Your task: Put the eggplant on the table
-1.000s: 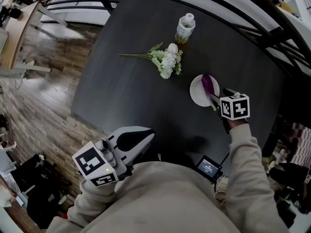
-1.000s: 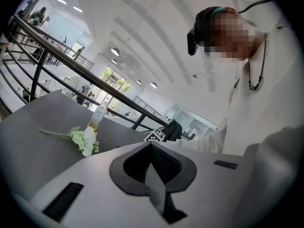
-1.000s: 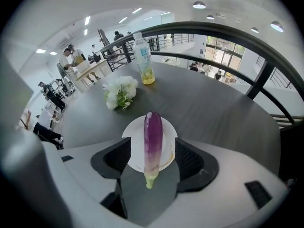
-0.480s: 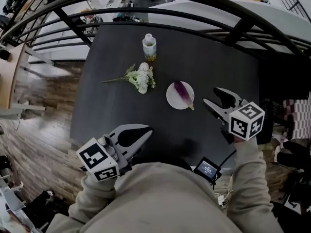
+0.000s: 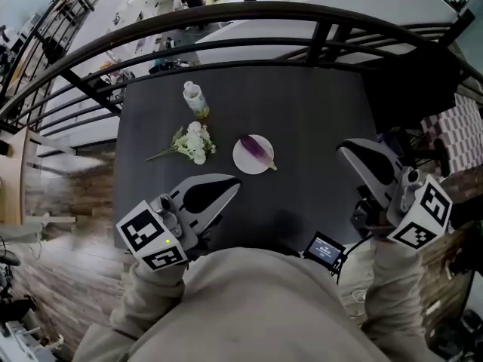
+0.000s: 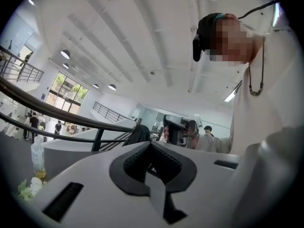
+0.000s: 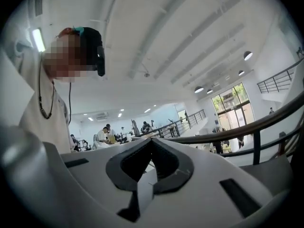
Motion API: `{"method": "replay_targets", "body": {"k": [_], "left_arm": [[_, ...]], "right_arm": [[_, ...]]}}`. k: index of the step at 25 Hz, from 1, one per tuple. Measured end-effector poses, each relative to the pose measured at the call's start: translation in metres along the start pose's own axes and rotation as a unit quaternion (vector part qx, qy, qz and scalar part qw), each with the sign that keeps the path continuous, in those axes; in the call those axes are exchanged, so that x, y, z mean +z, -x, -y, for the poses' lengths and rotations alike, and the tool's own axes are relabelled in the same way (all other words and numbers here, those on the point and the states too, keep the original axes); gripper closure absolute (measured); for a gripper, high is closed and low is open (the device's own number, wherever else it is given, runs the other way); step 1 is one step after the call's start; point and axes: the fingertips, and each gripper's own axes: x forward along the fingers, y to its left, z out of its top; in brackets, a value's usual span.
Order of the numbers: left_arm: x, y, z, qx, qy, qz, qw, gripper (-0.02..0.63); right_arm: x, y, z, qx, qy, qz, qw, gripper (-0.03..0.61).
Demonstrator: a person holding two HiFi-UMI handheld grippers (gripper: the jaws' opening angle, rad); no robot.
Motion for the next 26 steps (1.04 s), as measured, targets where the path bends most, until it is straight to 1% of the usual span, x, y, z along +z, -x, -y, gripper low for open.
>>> {"method": "replay_targets", "body": {"k": [2,4,6,9,14,26], "left_arm": [[0.002,-0.005,0.006,-0.011,-0.009,0.003,0.9999,0.607],[0.005,-0.01,0.009,-0.024,-0.014,0.001,0.9996,0.607],[0.008,-0.016,0.009,-0.034,-0.016,0.0,0.9993,0.607],[0.012,-0.019,0.009,-0.039,-0.02,0.0,0.999,0.607],[0.016,-0.02,0.01,-0.036,-0.023,0.001,0.9991,0.607],[0.012,-0.016,0.007,-0.029,-0.02,-0.003,0.9994,0.607]], "right_arm": [[0.001,0.008,-0.016,-0.004,0.032,-0.001,0.999,0.563],[-0.003,0.011,-0.024,-0.02,0.06,-0.019,0.998,0.563],[-0.004,0.012,-0.027,-0.031,0.07,-0.029,0.997,0.563],[-0.004,0.013,-0.026,-0.035,0.069,-0.028,0.997,0.563],[-0.003,0.011,-0.026,-0.034,0.073,-0.03,0.996,0.565],[-0.004,0.01,-0.026,-0.032,0.07,-0.03,0.997,0.565]]}}
